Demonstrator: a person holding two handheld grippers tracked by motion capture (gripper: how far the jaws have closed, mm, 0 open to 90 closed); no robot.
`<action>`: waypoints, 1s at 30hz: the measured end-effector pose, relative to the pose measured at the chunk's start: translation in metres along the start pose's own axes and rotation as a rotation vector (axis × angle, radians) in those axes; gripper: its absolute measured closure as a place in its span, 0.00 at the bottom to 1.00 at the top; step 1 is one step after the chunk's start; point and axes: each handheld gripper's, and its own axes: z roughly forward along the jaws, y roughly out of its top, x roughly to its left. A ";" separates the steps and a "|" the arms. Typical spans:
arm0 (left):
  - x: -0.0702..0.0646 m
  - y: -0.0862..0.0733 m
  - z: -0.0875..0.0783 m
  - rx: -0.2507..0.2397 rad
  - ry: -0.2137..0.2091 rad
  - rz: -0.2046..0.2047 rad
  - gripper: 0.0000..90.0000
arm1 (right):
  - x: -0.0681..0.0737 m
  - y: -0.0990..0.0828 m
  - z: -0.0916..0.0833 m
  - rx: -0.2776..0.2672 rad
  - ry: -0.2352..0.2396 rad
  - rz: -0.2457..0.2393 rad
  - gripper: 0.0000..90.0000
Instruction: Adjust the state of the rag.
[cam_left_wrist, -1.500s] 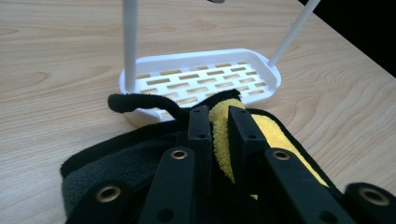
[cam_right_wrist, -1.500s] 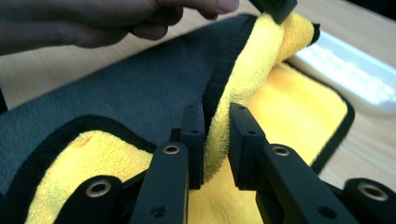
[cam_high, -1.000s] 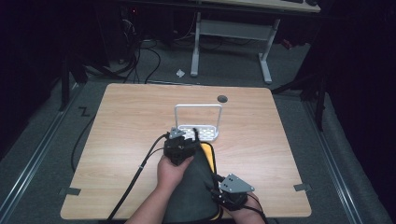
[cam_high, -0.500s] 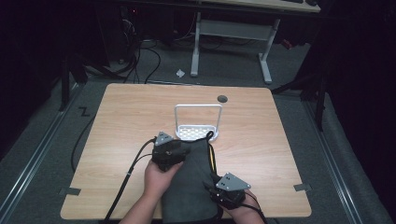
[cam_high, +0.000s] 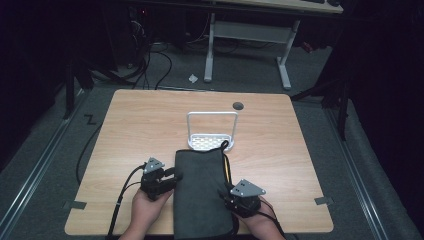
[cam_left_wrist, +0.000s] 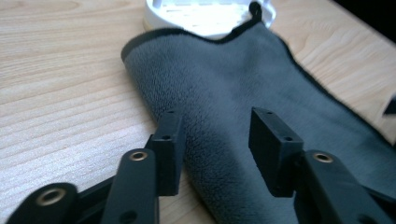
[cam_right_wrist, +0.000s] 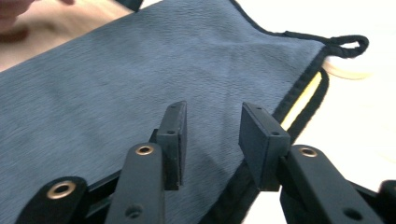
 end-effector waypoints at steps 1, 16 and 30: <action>0.000 0.000 0.001 0.004 0.002 0.014 0.70 | -0.003 0.001 0.002 0.003 -0.002 0.006 0.74; -0.006 -0.003 0.018 0.077 -0.006 0.069 0.79 | -0.038 0.033 0.072 0.143 -0.068 0.041 0.84; -0.023 -0.010 0.017 0.109 -0.088 0.085 0.77 | -0.043 0.011 0.045 0.128 -0.048 0.051 0.83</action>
